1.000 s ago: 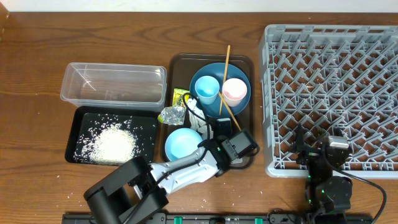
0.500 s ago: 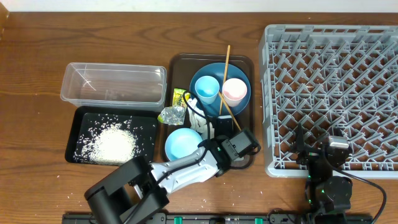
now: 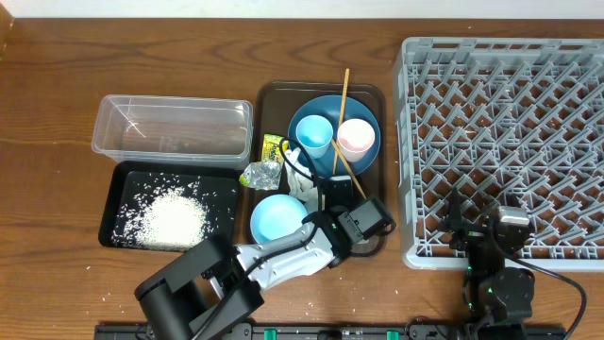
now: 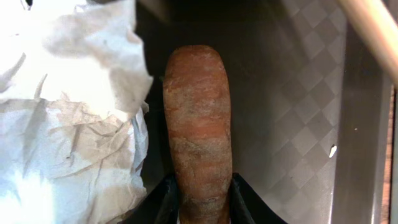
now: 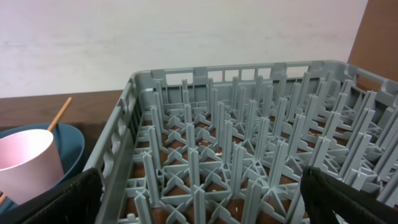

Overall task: Sort waste into correct bins and load items into the dishwasher rack
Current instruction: 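Lower the left gripper and grasp the orange carrot, then carry the carrot with the left gripper onto the black tray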

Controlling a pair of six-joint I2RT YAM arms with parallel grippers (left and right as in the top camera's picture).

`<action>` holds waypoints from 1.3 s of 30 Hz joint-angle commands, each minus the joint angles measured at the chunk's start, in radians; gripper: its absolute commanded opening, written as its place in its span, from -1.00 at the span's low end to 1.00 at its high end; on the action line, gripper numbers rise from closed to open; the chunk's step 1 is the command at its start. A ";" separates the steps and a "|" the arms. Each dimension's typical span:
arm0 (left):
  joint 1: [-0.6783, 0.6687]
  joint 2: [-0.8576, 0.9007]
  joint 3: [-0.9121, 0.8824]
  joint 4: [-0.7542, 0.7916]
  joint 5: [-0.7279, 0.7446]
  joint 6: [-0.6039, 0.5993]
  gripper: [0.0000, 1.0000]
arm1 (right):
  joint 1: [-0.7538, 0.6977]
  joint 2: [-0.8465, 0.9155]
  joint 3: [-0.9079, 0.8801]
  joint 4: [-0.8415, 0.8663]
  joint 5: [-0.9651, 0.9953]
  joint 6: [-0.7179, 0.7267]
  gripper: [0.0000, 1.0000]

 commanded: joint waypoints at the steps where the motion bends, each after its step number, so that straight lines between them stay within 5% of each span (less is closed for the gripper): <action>1: 0.000 -0.035 -0.008 -0.030 -0.016 0.040 -0.56 | 0.013 -0.001 -0.001 -0.005 0.000 0.005 0.98; 18: 0.025 -0.443 -0.008 -0.297 -0.038 0.052 -0.63 | 0.013 -0.001 -0.001 -0.005 -0.001 0.005 0.98; 31: 0.355 -0.662 -0.008 -0.737 -0.174 0.052 -0.63 | 0.013 -0.001 -0.001 -0.005 -0.001 0.005 0.99; 39: 0.586 -0.651 -0.035 -0.755 -0.177 0.022 -0.78 | 0.013 -0.001 -0.001 -0.005 -0.001 0.005 0.98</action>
